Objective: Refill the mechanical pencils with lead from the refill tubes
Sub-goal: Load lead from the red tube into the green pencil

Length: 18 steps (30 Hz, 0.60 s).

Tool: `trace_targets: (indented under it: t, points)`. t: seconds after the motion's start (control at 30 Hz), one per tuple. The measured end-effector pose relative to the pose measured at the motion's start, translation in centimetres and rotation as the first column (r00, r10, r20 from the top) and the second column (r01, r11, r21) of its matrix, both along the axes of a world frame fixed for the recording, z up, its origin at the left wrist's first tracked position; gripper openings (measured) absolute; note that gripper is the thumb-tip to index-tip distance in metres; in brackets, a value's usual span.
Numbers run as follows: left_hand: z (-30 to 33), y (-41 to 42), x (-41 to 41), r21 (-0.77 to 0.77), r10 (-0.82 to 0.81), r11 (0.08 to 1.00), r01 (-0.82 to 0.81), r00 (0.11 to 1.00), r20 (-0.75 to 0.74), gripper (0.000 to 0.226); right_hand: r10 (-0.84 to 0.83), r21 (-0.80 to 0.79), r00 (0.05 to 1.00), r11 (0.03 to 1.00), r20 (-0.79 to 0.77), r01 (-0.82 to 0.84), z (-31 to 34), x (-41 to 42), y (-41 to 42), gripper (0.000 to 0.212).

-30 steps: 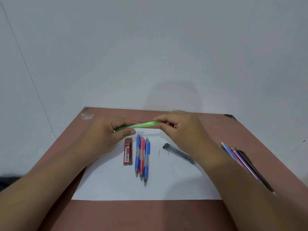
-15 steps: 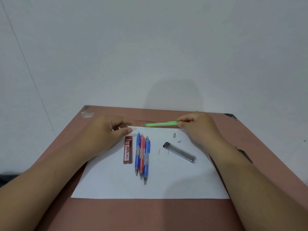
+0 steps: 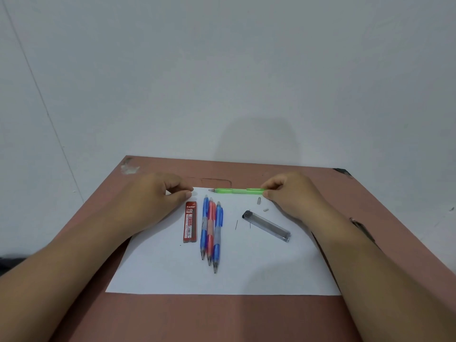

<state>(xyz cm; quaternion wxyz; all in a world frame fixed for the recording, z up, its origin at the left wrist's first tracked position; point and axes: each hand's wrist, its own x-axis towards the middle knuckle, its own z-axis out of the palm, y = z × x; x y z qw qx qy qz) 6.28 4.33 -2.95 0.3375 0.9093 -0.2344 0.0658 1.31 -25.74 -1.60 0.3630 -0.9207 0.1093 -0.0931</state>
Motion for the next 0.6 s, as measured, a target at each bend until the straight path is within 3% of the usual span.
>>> trace_targets:
  t: [0.4, 0.6]
  points:
    - [0.31, 0.05, -0.26, -0.008, -0.014, 1.0, 0.014, 1.0, 0.0, 0.009, 0.013, 0.028, 1.0, 1.0, -0.005, -0.013, 0.62, -0.37, -0.1, 0.021]
    - [0.28, 0.09, -0.26, -0.015, -0.002, 1.0, 0.002, 1.0, 0.017, 0.009, 0.007, 0.029, 0.998, 1.0, 0.063, -0.009, 0.78, -0.78, 0.74, 0.023]
